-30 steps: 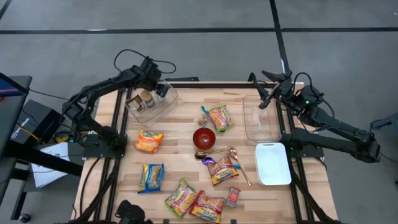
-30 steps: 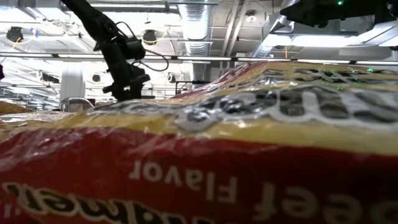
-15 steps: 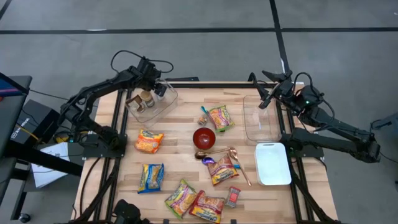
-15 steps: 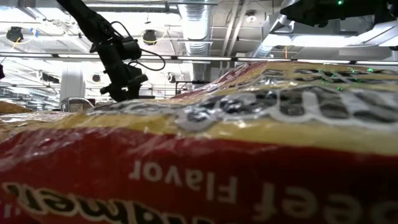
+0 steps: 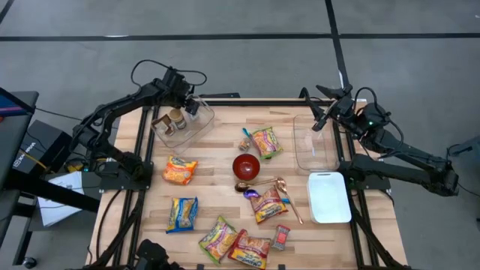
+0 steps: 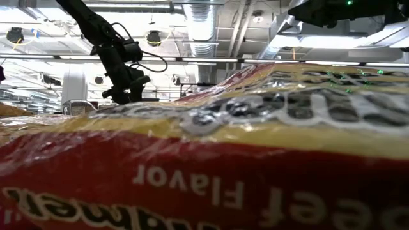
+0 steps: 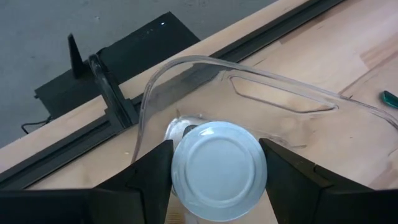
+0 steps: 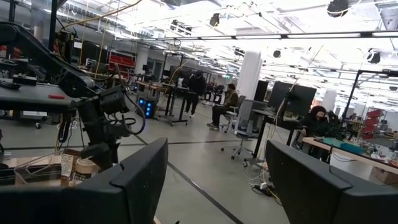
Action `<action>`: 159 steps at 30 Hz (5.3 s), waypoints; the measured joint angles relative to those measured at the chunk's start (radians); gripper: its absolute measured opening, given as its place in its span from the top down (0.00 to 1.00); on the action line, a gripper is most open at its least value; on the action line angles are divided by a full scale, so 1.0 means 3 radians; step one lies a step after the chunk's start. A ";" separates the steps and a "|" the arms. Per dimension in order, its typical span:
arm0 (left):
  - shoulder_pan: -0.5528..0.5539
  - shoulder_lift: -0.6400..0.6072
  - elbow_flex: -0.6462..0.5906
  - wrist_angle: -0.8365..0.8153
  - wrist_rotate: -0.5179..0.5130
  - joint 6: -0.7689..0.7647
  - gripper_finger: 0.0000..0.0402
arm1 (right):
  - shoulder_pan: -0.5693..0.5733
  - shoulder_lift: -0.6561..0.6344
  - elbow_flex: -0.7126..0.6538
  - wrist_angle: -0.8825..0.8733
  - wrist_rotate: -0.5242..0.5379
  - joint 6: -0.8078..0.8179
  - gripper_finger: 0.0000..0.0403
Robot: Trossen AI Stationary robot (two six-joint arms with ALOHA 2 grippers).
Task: Pick & Place Food Item
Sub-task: Put the white seasoning bottle into the left transparent bin, then put the orange noodle pack into the right transparent bin
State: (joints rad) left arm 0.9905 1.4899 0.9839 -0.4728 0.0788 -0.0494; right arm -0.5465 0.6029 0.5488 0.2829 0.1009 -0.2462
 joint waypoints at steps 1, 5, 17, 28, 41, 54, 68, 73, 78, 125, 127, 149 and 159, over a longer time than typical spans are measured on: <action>-0.0001 0.0000 -0.0024 0.0017 0.0000 0.0000 0.49 | 0.0000 0.0000 0.0000 0.0000 0.0001 0.0000 0.34; -0.0003 -0.0004 -0.0152 0.0118 0.0010 -0.0017 0.49 | 0.0000 0.0000 0.0000 -0.0001 0.0001 0.0000 0.34; 0.0045 -0.0077 -0.0208 0.0122 -0.0006 -0.0002 0.49 | 0.0000 0.0000 0.0000 0.0006 0.0001 0.0003 0.34; 0.0111 -0.0226 -0.0217 -0.0067 -0.0004 0.0062 0.48 | -0.0094 0.0037 0.0000 0.0005 0.0000 0.0026 0.34; 0.0107 -0.0233 -0.0221 0.0078 -0.0090 0.0081 0.33 | -0.0130 0.0109 0.0000 0.0067 -0.0086 0.0062 0.34; 0.0094 -0.0526 -0.0221 0.0465 -0.0141 0.0151 0.35 | -0.0127 0.0109 0.0000 0.0065 -0.0086 0.0046 0.34; -0.0467 -0.0264 -0.0220 0.0682 -0.0530 0.0083 0.97 | -0.0125 0.0109 0.0000 0.0094 -0.0087 0.0037 0.34; -0.0434 -0.0175 -0.0220 0.0489 -0.0578 0.0079 0.99 | -0.0125 0.0109 0.0000 0.0093 -0.0088 0.0037 0.34; -0.0420 -0.0164 -0.0220 0.0449 -0.0615 0.0066 1.00 | -0.0125 0.0109 0.0000 0.0093 -0.0089 0.0037 0.34; -0.1654 -0.1354 -0.0220 0.1284 0.2296 0.0417 0.76 | -0.0126 0.0108 0.0000 0.0108 -0.0113 0.0060 0.34; -0.1984 -0.1432 -0.0220 0.1284 0.2049 0.0417 0.71 | -0.0125 0.0108 0.0000 0.0109 -0.0113 0.0060 0.34; -0.4240 -0.1346 -0.0217 -0.0837 -0.0807 -0.1467 0.37 | -0.0125 0.0109 0.0000 0.0127 -0.0113 0.0098 0.34; -0.4336 -0.0806 -0.0218 -0.1620 -0.0977 -0.2306 0.38 | -0.0126 0.0108 0.0000 0.0136 -0.0113 0.0098 0.34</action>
State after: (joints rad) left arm -0.3102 1.2480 0.9184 -0.9588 -0.2142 -0.7413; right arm -0.5841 0.6353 0.5488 0.3237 0.0670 -0.2169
